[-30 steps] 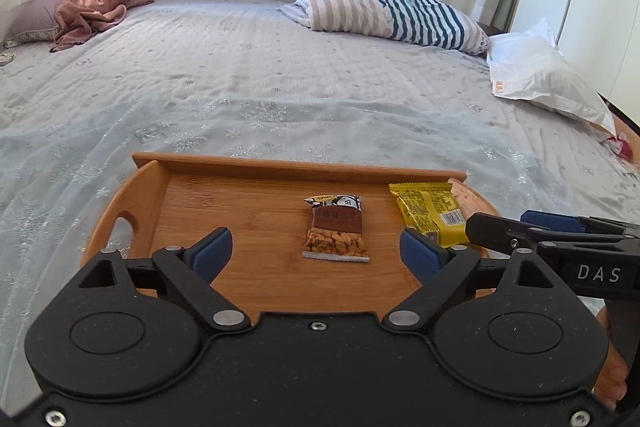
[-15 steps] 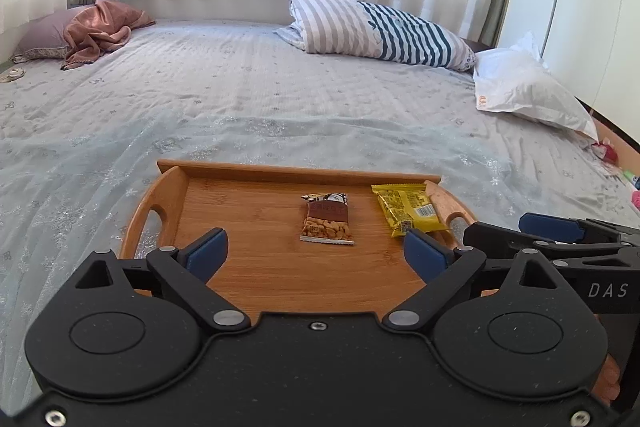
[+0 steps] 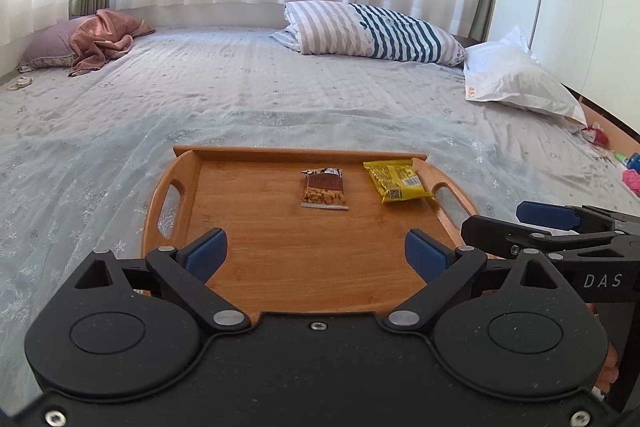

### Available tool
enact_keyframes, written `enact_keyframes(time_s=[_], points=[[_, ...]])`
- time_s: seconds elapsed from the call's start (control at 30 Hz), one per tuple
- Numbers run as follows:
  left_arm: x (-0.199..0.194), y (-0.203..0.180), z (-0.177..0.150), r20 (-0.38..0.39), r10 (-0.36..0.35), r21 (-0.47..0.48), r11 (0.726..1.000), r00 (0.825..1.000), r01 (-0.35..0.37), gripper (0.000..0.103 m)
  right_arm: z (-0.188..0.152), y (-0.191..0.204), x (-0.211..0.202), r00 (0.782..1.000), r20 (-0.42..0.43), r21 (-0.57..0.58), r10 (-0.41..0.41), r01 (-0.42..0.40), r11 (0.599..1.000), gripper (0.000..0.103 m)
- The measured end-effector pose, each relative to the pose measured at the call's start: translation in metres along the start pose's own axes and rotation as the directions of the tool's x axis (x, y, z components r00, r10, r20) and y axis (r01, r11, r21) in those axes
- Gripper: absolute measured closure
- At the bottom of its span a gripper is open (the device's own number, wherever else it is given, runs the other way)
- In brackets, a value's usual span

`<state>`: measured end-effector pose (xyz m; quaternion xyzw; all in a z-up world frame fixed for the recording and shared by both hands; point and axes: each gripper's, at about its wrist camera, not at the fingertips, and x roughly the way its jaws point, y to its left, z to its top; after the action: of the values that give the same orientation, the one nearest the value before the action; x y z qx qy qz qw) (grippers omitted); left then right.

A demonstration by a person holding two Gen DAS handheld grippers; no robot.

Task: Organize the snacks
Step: 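Move both tools back from the tray toward the snack pile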

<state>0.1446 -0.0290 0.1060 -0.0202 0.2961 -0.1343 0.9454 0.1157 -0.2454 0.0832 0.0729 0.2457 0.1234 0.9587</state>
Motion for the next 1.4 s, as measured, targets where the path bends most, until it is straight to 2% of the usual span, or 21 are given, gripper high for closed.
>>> enact_keyframes(time_s=[0.57,0.8,0.97,1.17,1.4], points=[[-0.043,0.010,-0.028,0.020,-0.014,0.019,1.000,1.000,0.014,0.006,-0.029,0.022,-0.026,1.000,0.025,-0.049,0.014,-0.013,0.999,0.000],[-0.060,0.014,-0.050,0.022,-0.018,-0.006,1.000,1.000,0.018,0.005,-0.045,0.035,-0.039,0.998,0.060,-0.112,-0.016,0.022,0.993,0.000],[-0.069,0.016,-0.069,0.032,-0.001,-0.008,1.000,1.000,0.001,0.005,-0.061,0.048,-0.047,0.997,0.075,-0.163,-0.025,0.037,0.986,0.000],[-0.074,0.019,-0.089,0.047,0.033,-0.008,0.999,0.998,-0.033,0.004,-0.080,0.053,-0.052,0.997,0.072,-0.158,-0.030,0.041,0.987,0.000],[-0.078,0.024,-0.111,0.054,0.052,-0.025,0.998,0.997,-0.050,0.004,-0.099,0.057,-0.056,0.994,0.080,-0.166,-0.071,0.083,0.983,0.000]])
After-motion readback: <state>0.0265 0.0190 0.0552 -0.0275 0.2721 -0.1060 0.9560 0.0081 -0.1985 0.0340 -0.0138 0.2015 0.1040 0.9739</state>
